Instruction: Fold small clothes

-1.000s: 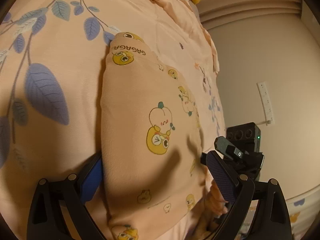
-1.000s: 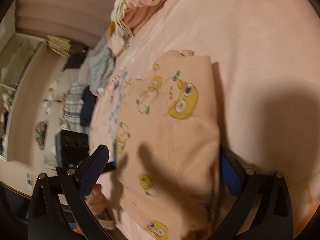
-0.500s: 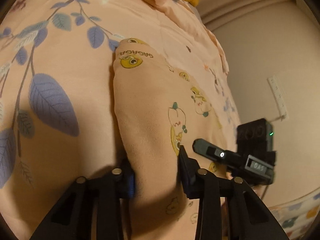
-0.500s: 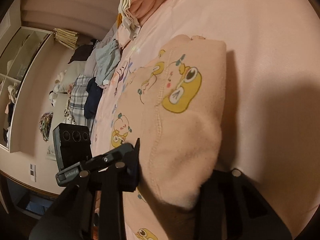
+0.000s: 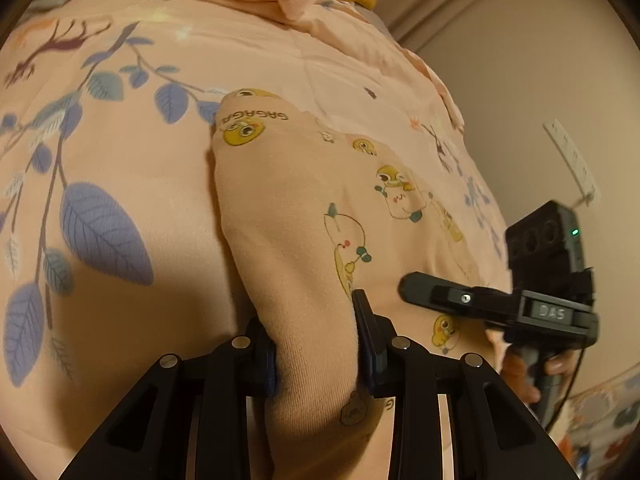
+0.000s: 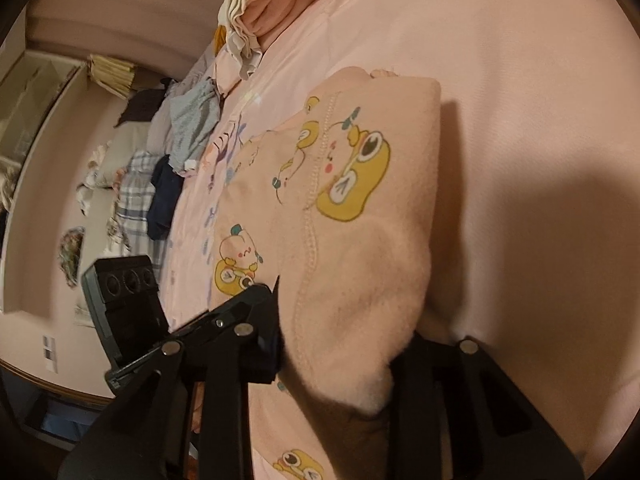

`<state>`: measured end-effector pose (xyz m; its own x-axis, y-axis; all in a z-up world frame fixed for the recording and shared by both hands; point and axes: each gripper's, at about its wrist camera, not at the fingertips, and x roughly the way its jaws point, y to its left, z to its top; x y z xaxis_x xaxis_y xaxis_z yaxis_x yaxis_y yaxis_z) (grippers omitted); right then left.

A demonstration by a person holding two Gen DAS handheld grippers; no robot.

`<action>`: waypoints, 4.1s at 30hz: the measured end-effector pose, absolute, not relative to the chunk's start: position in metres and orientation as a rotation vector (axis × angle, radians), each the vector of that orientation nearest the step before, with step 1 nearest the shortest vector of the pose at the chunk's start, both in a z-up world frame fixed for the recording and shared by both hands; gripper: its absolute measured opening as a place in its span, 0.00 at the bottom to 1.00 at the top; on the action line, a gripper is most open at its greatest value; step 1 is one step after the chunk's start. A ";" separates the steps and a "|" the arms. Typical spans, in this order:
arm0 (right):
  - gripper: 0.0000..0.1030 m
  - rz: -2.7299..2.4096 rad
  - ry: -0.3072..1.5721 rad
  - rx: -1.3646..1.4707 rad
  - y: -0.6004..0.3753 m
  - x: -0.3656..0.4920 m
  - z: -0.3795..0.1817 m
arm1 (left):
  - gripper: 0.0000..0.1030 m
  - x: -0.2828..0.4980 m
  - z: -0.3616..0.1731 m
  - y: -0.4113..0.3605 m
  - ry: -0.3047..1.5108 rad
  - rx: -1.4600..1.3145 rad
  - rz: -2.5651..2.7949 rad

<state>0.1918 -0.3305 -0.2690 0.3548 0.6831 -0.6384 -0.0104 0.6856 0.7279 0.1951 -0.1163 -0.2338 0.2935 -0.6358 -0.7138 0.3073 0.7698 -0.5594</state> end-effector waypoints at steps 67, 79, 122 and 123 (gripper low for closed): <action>0.26 0.644 0.855 0.329 -0.184 0.174 -0.157 | 0.23 0.159 -0.130 -0.025 0.820 -0.132 -0.371; 0.39 0.535 1.096 0.318 -0.164 0.217 -0.251 | 0.35 0.184 -0.212 -0.011 1.024 -0.179 -0.295; 0.10 0.376 0.970 0.170 -0.165 0.191 -0.215 | 0.26 0.152 -0.199 0.007 0.979 -0.236 -0.226; 0.09 0.361 1.011 0.196 -0.169 0.199 -0.232 | 0.26 0.153 -0.202 0.006 0.985 -0.233 -0.224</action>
